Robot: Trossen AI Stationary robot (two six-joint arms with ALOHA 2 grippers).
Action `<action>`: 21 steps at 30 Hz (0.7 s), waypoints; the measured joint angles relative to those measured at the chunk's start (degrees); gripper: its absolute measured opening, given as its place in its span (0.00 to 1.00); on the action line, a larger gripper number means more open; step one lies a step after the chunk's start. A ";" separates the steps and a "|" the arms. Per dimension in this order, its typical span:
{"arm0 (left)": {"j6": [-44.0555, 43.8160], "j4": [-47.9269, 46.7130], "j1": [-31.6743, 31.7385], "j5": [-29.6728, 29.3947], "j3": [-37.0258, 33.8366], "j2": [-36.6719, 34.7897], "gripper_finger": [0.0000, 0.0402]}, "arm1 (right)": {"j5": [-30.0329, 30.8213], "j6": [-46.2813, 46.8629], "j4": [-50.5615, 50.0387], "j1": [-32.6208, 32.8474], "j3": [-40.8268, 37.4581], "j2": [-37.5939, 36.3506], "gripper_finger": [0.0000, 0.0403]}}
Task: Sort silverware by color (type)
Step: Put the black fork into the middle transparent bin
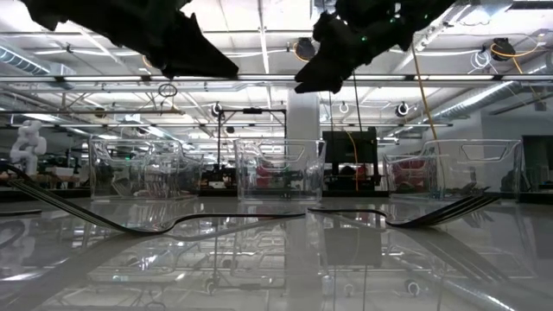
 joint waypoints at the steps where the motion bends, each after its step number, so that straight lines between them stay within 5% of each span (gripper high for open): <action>1: -1.39 -2.41 0.00 -0.15 0.94 0.01 0.17 | 0.23 -0.42 -0.67 1.58 -0.72 -0.59 0.58; 13: -7.06 -12.16 -1.52 -1.47 9.56 4.72 0.17 | 1.67 -0.74 13.93 20.44 -22.03 -10.94 0.58; 21: -7.51 -15.14 -1.05 -1.65 18.40 14.23 0.17 | 6.58 0.78 25.53 29.30 -29.80 -10.65 0.58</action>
